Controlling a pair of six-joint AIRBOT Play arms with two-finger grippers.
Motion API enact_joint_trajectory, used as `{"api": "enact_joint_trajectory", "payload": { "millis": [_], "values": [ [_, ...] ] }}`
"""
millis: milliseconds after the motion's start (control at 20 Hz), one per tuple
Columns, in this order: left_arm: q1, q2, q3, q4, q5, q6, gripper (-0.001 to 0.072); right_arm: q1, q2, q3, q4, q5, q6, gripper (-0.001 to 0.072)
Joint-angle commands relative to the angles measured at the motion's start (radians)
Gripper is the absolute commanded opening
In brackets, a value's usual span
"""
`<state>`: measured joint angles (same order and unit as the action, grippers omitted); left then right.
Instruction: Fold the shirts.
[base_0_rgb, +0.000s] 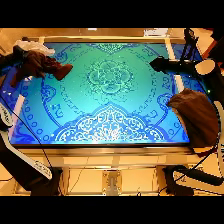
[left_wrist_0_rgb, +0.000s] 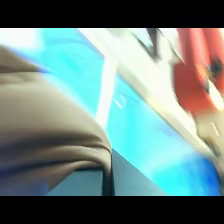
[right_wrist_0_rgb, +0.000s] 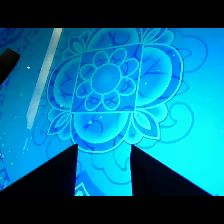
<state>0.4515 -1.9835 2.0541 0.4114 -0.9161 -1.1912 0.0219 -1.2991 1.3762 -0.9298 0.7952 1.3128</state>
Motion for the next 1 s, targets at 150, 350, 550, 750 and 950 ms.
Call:
{"api": "enact_joint_trajectory", "payload": {
  "millis": [150, 350, 550, 750, 950],
  "values": [
    [-0.214, 0.209, 0.003, -0.003, -0.44, 0.065, 0.0011, -0.039, 0.007, 0.017, -0.068, -0.011, 0.001, 0.0368],
    [-0.413, 0.24, 0.003, 0.026, -0.675, 0.014, 0.0011, -0.091, 0.04, 0.042, -0.065, 0.033, 0.0, 0.0368],
    [-0.626, 0.24, -0.005, 0.236, -0.697, -0.067, 0.0011, -0.145, 0.097, 0.042, -0.069, 0.034, -0.001, 0.0368],
    [-0.813, 0.24, -0.05, 0.332, -0.598, -0.066, 0.0013, -0.213, 0.138, 0.042, -0.07, 0.04, -0.002, 0.0368],
    [-0.88, 0.241, -0.008, 0.359, -0.394, -0.033, 0.0523, -0.249, 0.15, 0.041, -0.074, 0.118, -0.002, 0.0369]
  ]
}}
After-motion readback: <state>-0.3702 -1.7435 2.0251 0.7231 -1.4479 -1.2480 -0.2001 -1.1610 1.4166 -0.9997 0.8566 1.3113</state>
